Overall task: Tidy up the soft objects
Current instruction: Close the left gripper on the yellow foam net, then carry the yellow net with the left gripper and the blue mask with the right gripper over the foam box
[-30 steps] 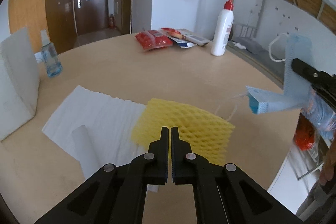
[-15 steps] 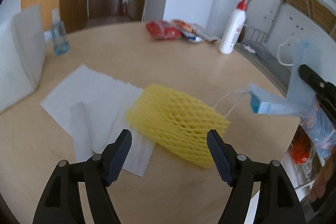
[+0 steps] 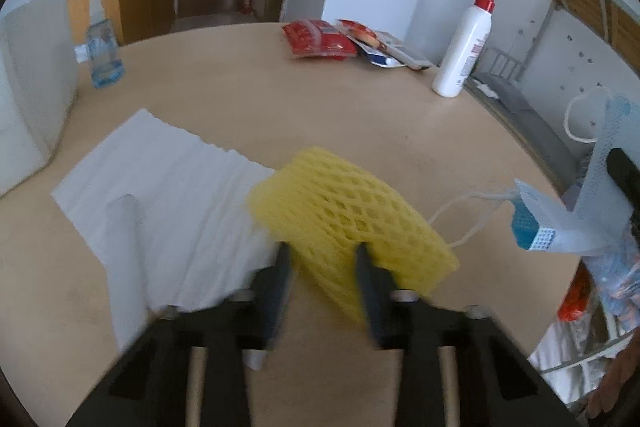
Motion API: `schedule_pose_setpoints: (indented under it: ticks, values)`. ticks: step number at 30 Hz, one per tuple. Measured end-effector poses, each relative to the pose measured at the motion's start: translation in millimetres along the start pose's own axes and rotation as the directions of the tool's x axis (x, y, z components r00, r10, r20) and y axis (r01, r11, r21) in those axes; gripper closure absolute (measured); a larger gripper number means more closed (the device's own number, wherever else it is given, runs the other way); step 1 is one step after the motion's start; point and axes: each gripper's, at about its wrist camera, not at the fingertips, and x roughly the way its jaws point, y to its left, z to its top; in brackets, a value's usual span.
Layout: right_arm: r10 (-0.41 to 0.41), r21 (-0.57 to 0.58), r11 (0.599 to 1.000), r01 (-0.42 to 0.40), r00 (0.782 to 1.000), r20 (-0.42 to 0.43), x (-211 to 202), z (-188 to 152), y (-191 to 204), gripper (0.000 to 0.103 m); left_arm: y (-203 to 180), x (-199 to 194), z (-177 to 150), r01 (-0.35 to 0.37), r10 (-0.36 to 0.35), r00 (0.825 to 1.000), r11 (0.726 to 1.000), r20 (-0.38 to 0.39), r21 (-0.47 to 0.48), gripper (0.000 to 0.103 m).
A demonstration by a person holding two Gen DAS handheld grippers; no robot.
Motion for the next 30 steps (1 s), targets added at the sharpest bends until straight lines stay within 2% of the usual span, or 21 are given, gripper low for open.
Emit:
schedule_pose_setpoints:
  ticks: [2, 4, 14, 18, 23, 30]
  values:
    - [-0.004, 0.001, 1.000, 0.004, 1.000, 0.000, 0, 0, -1, 0.090, 0, 2, 1, 0.031, -0.031, 1.000, 1.000, -0.005, -0.002, 0.092]
    - [-0.006, 0.000, 1.000, 0.006, 1.000, -0.001, 0, 0, -1, 0.090, -1, 2, 2, 0.035, -0.035, 0.999, 0.999, 0.014, -0.003, 0.094]
    - [0.000, -0.013, 1.000, 0.000, 1.000, 0.010, -3, 0, 2, 0.090, -10, -26, 8, 0.038, -0.047, 0.991, 0.997, 0.124, 0.072, 0.095]
    - [0.009, -0.026, 1.000, -0.009, 1.000, 0.014, -5, 2, 9, 0.090, -9, -49, 12, 0.018, -0.035, 0.979, 0.996, 0.202, 0.085, 0.095]
    - [0.026, -0.055, 0.998, -0.025, 0.999, 0.027, -10, 5, 22, 0.090, -4, -71, 14, 0.000, -0.021, 0.968, 0.996, 0.251, 0.084, 0.095]
    - [0.060, -0.096, 0.994, -0.057, 0.998, 0.025, -9, 4, 46, 0.090, 10, -107, 11, -0.037, 0.010, 0.943, 0.996, 0.332, 0.075, 0.095]
